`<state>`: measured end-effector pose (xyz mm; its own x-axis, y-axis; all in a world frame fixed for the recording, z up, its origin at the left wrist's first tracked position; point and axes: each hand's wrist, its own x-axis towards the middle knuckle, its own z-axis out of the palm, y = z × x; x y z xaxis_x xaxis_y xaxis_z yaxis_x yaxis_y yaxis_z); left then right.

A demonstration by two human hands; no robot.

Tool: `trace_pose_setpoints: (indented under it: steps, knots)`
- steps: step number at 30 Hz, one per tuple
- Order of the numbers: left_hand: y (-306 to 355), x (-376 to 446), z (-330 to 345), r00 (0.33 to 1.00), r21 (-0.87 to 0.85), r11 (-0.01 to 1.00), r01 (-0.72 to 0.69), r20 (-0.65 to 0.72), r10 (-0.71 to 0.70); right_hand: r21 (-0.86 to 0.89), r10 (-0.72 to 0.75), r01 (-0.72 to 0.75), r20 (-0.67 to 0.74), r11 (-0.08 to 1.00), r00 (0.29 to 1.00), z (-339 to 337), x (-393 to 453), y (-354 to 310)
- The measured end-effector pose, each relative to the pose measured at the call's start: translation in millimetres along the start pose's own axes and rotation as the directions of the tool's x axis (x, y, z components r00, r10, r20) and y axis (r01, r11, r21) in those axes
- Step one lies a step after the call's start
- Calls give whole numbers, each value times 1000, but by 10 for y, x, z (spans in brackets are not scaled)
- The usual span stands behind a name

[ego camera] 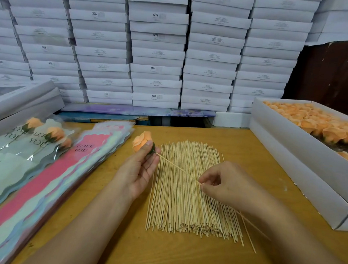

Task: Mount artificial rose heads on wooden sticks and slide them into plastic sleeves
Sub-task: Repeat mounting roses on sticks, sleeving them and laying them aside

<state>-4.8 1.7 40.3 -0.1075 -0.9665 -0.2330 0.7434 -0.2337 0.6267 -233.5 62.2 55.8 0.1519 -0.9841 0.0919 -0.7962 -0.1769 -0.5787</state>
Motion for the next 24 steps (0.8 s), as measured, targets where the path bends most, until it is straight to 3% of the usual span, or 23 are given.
trace_pose_setpoints:
  steps: [5,11,18,24]
  knots:
    - [-16,-8,19,1000,55,998,13,5,-13,67,6,-12,90,998,996,-32,-22,-23]
    - [8,-28,25,999,188,982,32,27,-38,325,-9,-86,279,942,960,-114,-44,-45]
    - [38,-39,-14,998,284,958,43,32,-54,584,14,-204,313,785,950,-55,-10,12]
    - [112,-12,-31,995,445,894,56,-100,-13,756,138,-311,285,576,948,44,92,113]
